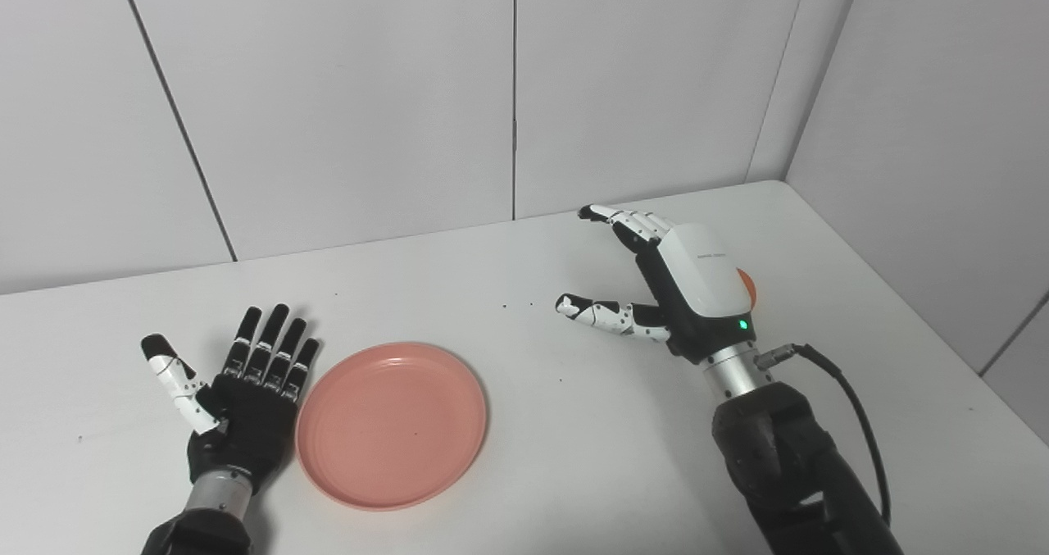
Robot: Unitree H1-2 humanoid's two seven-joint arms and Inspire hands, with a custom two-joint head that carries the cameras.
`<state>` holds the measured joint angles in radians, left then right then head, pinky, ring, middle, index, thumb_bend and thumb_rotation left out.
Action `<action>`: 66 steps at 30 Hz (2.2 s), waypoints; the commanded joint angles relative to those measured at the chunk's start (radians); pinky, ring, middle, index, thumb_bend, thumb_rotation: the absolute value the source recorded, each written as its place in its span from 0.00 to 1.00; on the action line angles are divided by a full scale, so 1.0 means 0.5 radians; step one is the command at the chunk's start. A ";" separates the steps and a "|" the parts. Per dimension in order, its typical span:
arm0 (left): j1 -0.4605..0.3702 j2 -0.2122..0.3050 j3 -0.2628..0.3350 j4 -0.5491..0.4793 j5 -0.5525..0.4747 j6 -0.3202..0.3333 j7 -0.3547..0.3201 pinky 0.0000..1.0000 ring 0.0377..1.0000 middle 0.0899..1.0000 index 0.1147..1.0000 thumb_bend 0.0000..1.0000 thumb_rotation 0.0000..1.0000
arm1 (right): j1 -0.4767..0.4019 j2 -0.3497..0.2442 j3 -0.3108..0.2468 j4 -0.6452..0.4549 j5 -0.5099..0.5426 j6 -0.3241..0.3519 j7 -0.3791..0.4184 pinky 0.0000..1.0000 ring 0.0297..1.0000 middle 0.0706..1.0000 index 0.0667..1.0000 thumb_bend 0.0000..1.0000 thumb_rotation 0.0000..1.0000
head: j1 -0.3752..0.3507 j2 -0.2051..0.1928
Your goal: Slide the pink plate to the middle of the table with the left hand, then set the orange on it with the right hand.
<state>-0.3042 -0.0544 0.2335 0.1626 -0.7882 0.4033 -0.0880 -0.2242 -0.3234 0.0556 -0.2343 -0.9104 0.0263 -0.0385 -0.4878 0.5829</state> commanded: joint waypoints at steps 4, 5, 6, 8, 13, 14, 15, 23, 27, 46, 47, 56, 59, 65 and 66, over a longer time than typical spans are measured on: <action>0.090 0.020 -0.001 0.124 0.049 0.129 0.122 1.00 0.97 0.93 0.96 0.83 0.97 | -0.115 -0.116 -0.036 0.020 -0.150 0.020 -0.074 0.78 0.75 0.75 0.75 0.81 1.00 | -0.004 -0.001; 0.090 0.021 -0.001 0.126 0.046 0.129 0.116 1.00 0.97 0.94 0.97 0.83 0.97 | -0.122 -0.129 -0.039 0.030 -0.168 0.027 -0.074 0.80 0.76 0.75 0.75 0.82 1.00 | -0.004 -0.001; 0.091 0.021 -0.001 0.127 0.040 0.129 0.116 1.00 0.97 0.93 0.97 0.82 0.97 | -0.132 -0.146 -0.042 0.042 -0.200 0.046 -0.061 0.80 0.76 0.75 0.75 0.83 1.00 | -0.004 -0.001; 0.093 0.018 -0.002 0.120 0.032 0.130 0.127 1.00 0.97 0.93 0.97 0.82 0.96 | -0.149 -0.175 -0.046 0.066 -0.267 0.083 -0.036 0.79 0.75 0.75 0.74 0.85 1.00 | -0.002 -0.004; 0.096 0.022 -0.006 0.119 0.038 0.129 0.117 1.00 0.97 0.94 0.97 0.82 0.97 | -0.173 -0.233 -0.061 0.122 -0.354 0.157 0.038 0.81 0.77 0.75 0.75 0.86 1.00 | -0.001 -0.002; 0.095 0.023 -0.006 0.121 0.037 0.129 0.119 1.00 0.97 0.93 0.97 0.83 0.97 | -0.176 -0.242 -0.065 0.136 -0.360 0.164 0.044 0.83 0.78 0.75 0.75 0.86 1.00 | -0.001 -0.002; 0.094 0.024 -0.005 0.123 0.035 0.129 0.123 1.00 0.97 0.93 0.97 0.83 0.97 | -0.181 -0.252 -0.071 0.163 -0.363 0.173 0.046 0.83 0.78 0.76 0.75 0.86 1.00 | -0.002 -0.002; 0.095 0.028 -0.012 0.120 0.023 0.131 0.131 1.00 0.97 0.93 0.97 0.82 0.97 | -0.222 -0.330 -0.095 0.392 -0.315 0.192 -0.006 0.84 0.79 0.76 0.75 0.86 1.00 | -0.002 -0.002; 0.099 0.037 -0.019 0.116 0.016 0.130 0.119 1.00 0.97 0.93 0.97 0.83 0.97 | -0.236 -0.366 -0.083 0.458 -0.282 0.191 0.003 0.83 0.79 0.76 0.76 0.86 1.00 | 0.010 0.009; 0.104 0.045 -0.031 0.109 0.007 0.131 0.156 1.00 0.96 0.91 0.96 0.82 0.96 | -0.255 -0.407 -0.051 0.667 -0.171 0.226 -0.060 0.81 0.77 0.76 0.76 0.85 1.00 | 0.029 0.002; 0.104 0.045 -0.032 0.108 0.007 0.132 0.162 1.00 0.96 0.91 0.96 0.82 0.96 | -0.254 -0.408 -0.049 0.676 -0.166 0.227 -0.065 0.80 0.77 0.76 0.76 0.85 1.00 | 0.029 0.002; 0.104 0.053 -0.043 0.109 0.008 0.131 0.162 1.00 0.96 0.91 0.96 0.81 0.97 | -0.258 -0.415 -0.010 0.757 -0.160 0.254 -0.071 0.80 0.78 0.77 0.77 0.85 1.00 | 0.035 0.007; 0.105 0.054 -0.047 0.106 0.008 0.132 0.164 1.00 0.96 0.91 0.96 0.82 0.96 | -0.261 -0.416 -0.006 0.768 -0.148 0.268 -0.058 0.80 0.78 0.77 0.77 0.85 1.00 | 0.035 0.007; 0.104 0.060 -0.058 0.102 0.013 0.131 0.167 1.00 0.96 0.92 0.97 0.82 0.97 | -0.255 -0.416 0.010 0.773 -0.133 0.290 -0.046 0.81 0.79 0.78 0.77 0.85 1.00 | 0.051 0.013; 0.104 0.061 -0.058 0.102 0.009 0.132 0.171 1.00 0.96 0.92 0.97 0.82 0.97 | -0.255 -0.416 0.014 0.776 -0.133 0.294 -0.047 0.81 0.79 0.77 0.77 0.85 1.00 | 0.051 0.013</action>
<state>-0.3029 -0.0336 0.2057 0.1632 -0.8104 0.4037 -0.0807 -0.3191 -0.5031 0.0677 0.1665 -0.9781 0.1442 -0.0515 -0.4632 0.5906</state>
